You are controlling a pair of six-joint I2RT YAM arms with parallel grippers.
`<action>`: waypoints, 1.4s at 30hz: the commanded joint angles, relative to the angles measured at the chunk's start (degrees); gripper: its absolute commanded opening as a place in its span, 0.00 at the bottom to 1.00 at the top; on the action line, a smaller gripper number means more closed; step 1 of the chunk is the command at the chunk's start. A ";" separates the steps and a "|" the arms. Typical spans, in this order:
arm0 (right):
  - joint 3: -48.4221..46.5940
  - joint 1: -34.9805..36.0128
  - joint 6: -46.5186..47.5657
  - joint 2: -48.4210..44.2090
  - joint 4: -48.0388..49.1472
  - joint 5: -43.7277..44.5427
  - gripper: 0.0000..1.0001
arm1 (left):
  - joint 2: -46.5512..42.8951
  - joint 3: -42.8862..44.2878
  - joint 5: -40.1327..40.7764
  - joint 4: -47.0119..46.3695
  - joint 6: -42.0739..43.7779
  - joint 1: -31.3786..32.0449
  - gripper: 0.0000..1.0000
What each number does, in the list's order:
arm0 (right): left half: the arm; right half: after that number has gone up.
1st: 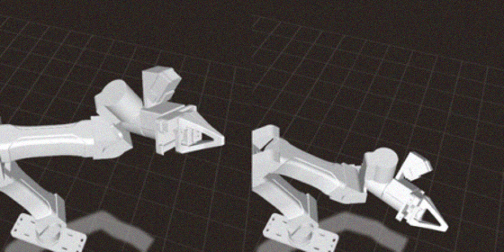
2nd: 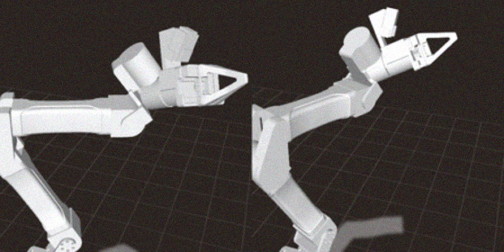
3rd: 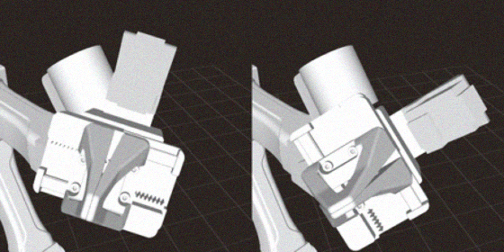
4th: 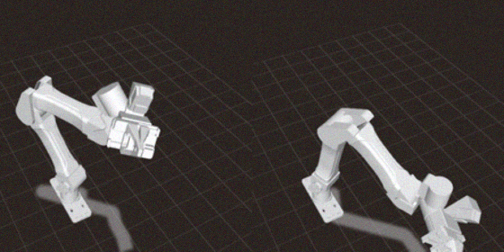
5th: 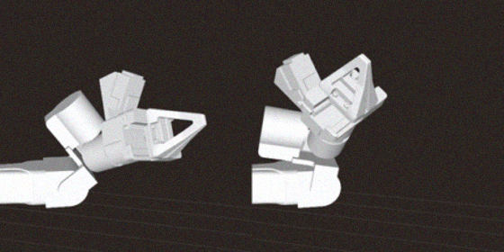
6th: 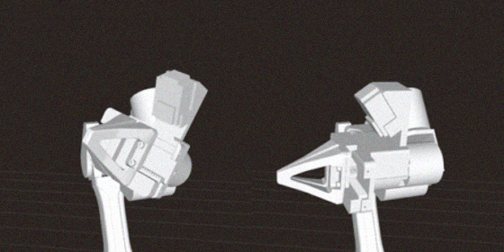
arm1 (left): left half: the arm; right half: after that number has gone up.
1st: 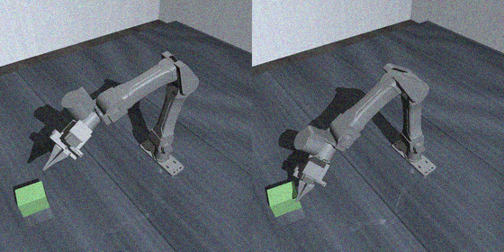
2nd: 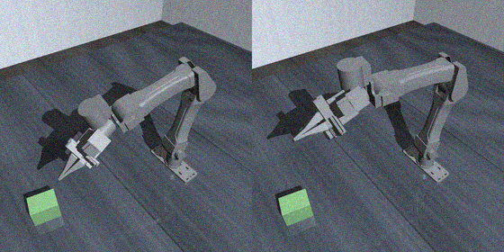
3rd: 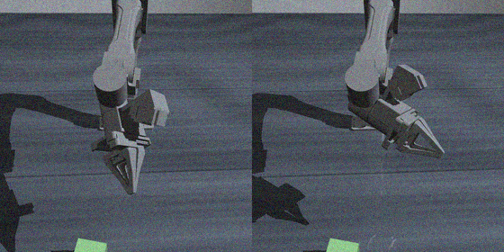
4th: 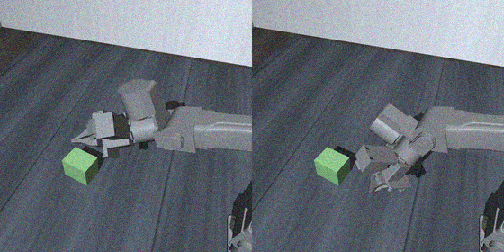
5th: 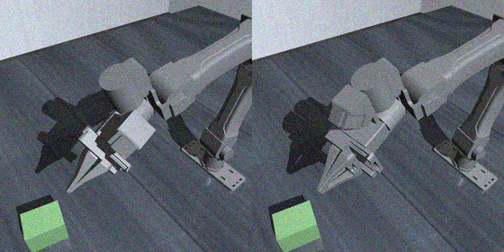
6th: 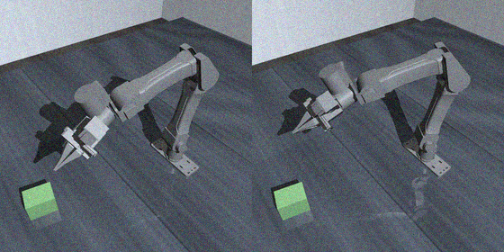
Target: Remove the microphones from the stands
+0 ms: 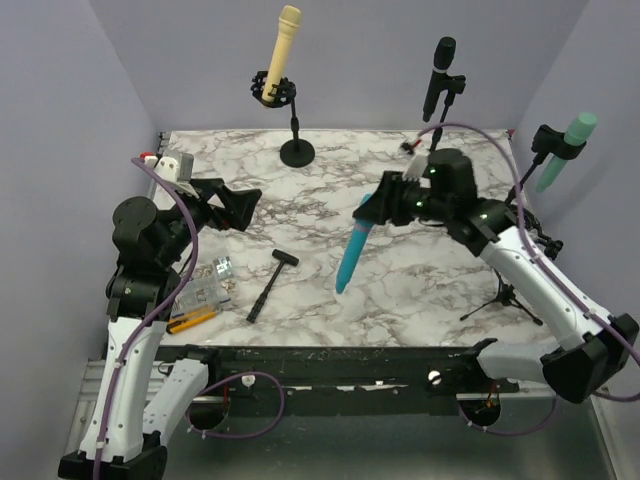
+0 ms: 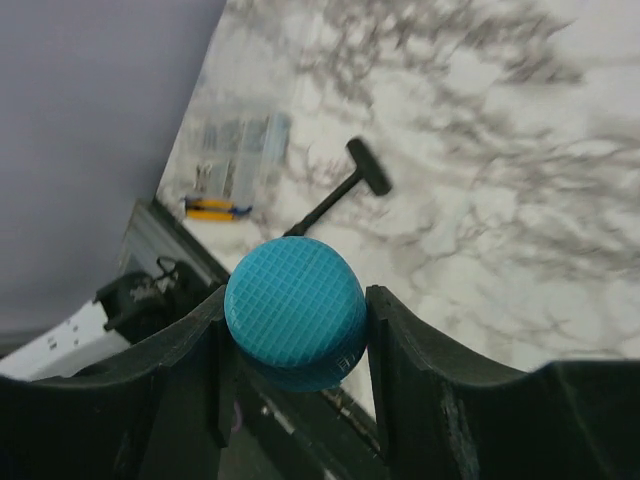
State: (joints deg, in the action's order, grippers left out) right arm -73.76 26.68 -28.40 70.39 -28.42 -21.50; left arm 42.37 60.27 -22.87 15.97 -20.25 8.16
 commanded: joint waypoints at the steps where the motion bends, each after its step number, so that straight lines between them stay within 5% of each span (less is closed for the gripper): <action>1: 3.85 10.99 -6.67 1.78 7.56 2.92 0.01 | 0.33 -0.93 -0.53 -1.88 -1.37 -1.13 0.98; 9: 11.75 18.22 -12.63 7.82 13.37 9.51 0.01 | 3.44 -0.26 -0.96 -0.97 -1.99 -1.87 0.98; 14: 6.32 18.24 -11.83 14.13 6.75 16.52 0.01 | 4.69 -1.37 -1.11 -2.06 -2.27 -2.01 0.98; 42: 5.42 18.24 -19.89 36.82 17.07 12.07 0.09 | 8.79 -0.59 -1.58 -1.02 -2.17 -2.27 0.97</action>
State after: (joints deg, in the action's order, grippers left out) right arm -67.13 44.62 -47.86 104.22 -13.06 -8.71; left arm 51.35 59.33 -23.22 15.55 -22.33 6.33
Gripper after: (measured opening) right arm 0.532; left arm 0.974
